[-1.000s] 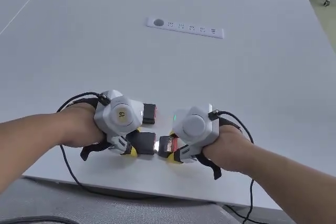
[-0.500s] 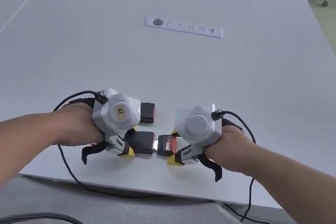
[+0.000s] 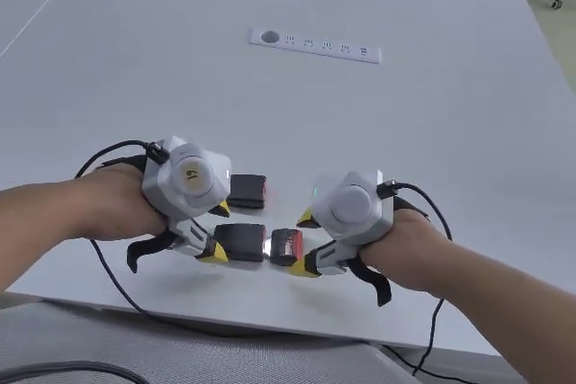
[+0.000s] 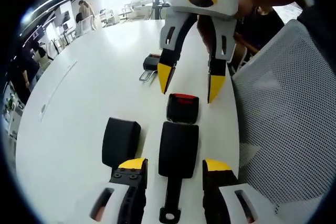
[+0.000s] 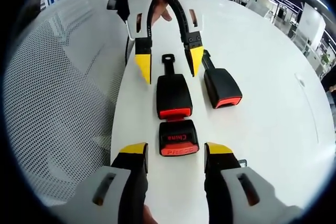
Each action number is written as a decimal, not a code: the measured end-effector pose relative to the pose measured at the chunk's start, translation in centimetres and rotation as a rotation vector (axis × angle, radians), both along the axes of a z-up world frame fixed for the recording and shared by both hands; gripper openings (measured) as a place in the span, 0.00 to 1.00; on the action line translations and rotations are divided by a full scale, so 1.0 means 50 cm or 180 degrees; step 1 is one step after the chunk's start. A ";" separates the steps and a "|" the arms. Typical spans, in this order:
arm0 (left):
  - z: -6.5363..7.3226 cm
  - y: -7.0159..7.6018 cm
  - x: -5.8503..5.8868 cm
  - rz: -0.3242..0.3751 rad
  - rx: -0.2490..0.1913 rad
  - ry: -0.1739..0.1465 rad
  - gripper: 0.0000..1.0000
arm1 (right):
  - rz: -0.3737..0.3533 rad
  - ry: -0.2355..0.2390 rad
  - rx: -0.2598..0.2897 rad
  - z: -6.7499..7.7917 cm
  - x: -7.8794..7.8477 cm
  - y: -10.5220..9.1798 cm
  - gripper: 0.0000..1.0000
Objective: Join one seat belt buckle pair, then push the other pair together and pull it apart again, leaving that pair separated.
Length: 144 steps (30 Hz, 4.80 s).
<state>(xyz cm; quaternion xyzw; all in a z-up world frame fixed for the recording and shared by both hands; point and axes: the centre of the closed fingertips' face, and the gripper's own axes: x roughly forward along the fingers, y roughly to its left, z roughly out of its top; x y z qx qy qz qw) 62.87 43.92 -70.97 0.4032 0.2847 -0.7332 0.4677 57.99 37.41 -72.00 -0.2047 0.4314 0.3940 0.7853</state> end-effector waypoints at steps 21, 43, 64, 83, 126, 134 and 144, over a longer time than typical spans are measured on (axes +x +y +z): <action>0.033 -0.056 0.112 0.0261 -0.0209 -0.0118 0.48 | -0.0214 -0.0096 -0.0084 0.027 0.028 -0.116 0.39; -0.040 -0.076 0.147 -0.0009 -0.0001 -0.0145 0.46 | -0.0213 0.0091 -0.0436 -0.021 0.026 -0.254 0.38; -0.061 -0.092 0.124 -0.0333 0.0024 -0.0097 0.35 | 0.0080 0.0287 -0.0377 -0.050 0.015 -0.253 0.33; -0.062 -0.093 0.123 -0.0365 0.0099 -0.0137 0.34 | 0.0233 0.0187 -0.0343 -0.050 0.056 -0.200 0.32; -0.061 -0.095 0.121 -0.0437 0.0078 -0.0108 0.33 | 0.0236 0.0069 -0.0171 -0.046 0.141 -0.086 0.31; -0.061 -0.095 0.121 -0.0417 0.0039 -0.0082 0.33 | 0.0233 0.0127 -0.0226 -0.046 0.147 -0.078 0.30; -0.062 -0.094 0.120 -0.0455 0.0055 -0.0097 0.33 | 0.0262 0.0093 -0.0237 -0.049 0.161 -0.057 0.30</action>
